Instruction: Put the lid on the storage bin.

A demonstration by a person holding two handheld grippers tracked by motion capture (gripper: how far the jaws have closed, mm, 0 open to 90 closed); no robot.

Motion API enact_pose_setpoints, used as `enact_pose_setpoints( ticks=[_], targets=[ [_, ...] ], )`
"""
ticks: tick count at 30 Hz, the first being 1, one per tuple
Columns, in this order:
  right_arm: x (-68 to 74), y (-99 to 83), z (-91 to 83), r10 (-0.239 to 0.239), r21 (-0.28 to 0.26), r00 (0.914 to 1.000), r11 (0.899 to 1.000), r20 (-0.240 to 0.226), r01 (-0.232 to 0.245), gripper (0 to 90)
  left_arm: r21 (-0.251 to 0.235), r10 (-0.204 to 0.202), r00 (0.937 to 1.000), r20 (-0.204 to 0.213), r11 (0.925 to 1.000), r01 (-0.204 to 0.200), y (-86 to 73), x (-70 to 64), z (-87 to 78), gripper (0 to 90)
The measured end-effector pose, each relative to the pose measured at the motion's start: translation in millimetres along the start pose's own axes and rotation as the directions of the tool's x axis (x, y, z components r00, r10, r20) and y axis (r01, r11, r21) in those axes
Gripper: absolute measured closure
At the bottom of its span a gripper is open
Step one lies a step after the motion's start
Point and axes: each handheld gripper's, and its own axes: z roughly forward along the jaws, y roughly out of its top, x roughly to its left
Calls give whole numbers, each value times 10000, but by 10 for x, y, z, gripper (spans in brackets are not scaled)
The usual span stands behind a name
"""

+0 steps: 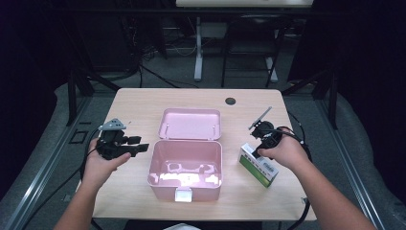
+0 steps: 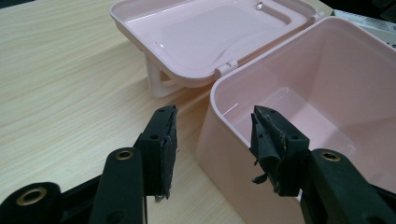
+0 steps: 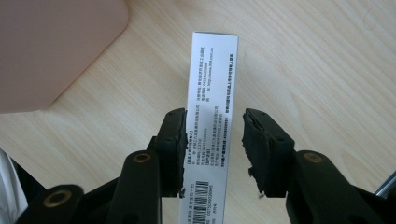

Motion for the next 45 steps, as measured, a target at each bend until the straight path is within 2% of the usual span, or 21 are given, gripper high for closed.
enact_pose_setpoints(
  ticks=[6,11,19,21,23,32,45],
  targets=[
    [-10,10,16,272,333,9993,9991,-267,-263,582,7,-80,10000,-50,10000,80,-4,10,-8,486],
    [15,13,22,194,565,9988,9983,-448,-169,579,45,-24,10000,-48,10000,24,-7,10,0,478],
    [17,26,80,186,888,9992,9959,-355,-153,570,-46,-139,9998,-148,9999,138,-15,32,-19,485],
    [13,34,87,243,971,9992,9951,-326,-210,563,-2,8,10000,-2,10000,-8,-22,34,-23,453],
    [3,40,99,253,1028,9992,9945,-303,-221,563,-30,50,10000,-39,10000,-50,-21,33,-20,451],
    [5,59,171,130,1348,9996,9908,-231,-98,558,-139,-58,9999,-136,9999,56,-18,34,-33,442],
    [-5,53,266,104,1586,9997,9873,-209,-69,549,-30,-9,9999,-143,10000,9,-22,32,-22,487]
  ],
)
